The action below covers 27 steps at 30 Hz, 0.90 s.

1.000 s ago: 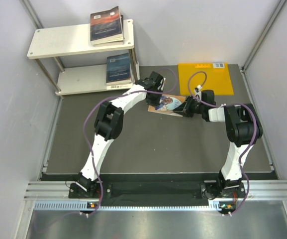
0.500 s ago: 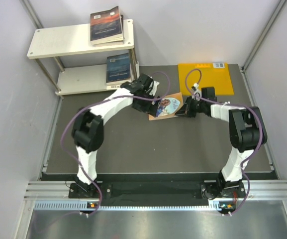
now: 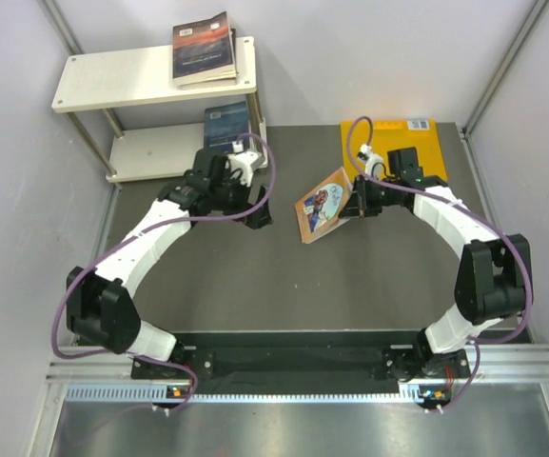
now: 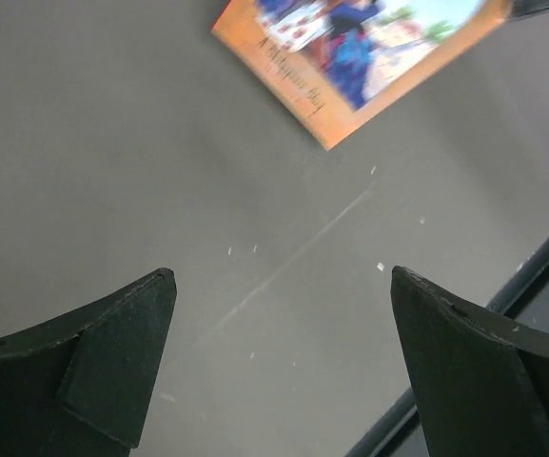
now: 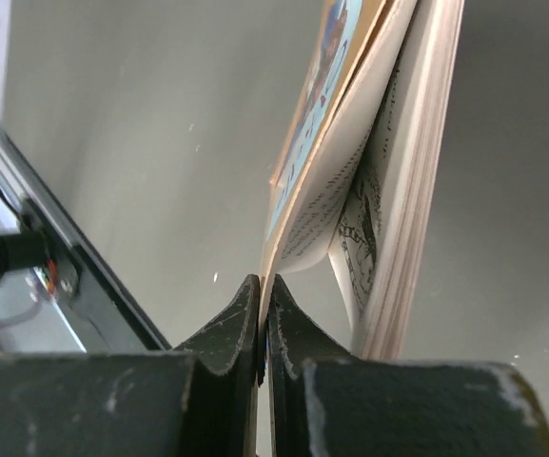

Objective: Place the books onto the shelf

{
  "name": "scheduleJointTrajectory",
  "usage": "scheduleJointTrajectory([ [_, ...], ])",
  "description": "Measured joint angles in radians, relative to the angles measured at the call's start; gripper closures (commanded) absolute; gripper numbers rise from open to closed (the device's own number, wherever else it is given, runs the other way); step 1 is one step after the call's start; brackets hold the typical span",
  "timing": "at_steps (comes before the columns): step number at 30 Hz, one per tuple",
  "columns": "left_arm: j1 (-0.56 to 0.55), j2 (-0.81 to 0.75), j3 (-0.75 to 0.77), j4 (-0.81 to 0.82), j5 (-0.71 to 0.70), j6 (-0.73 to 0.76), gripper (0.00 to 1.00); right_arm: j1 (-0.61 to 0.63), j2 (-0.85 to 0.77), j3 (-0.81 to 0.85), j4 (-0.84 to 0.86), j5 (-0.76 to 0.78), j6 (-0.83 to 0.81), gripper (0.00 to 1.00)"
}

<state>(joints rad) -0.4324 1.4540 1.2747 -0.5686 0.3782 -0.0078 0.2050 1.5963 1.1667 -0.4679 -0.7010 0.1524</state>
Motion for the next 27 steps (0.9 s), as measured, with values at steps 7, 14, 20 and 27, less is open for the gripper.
scheduleJointTrajectory([
  [7, 0.155, -0.019, -0.229, 0.095, 0.194, -0.023, 0.01, 0.141, -0.029, 0.045, -0.087, -0.01, -0.091, 1.0],
  [14, 0.18, -0.147, -0.437, 0.32, 0.314, -0.18, 0.01, 0.185, -0.03, 0.072, -0.127, -0.153, -0.147, 1.0],
  [20, 0.193, -0.267, -0.49, 0.475, 0.335, -0.21, 0.01, 0.196, -0.03, 0.153, -0.243, -0.259, -0.271, 1.0],
  [27, 0.193, -0.262, -0.473, 0.473, 0.364, -0.123, 0.01, 0.229, -0.008, 0.209, -0.41, -0.39, -0.435, 1.0],
])
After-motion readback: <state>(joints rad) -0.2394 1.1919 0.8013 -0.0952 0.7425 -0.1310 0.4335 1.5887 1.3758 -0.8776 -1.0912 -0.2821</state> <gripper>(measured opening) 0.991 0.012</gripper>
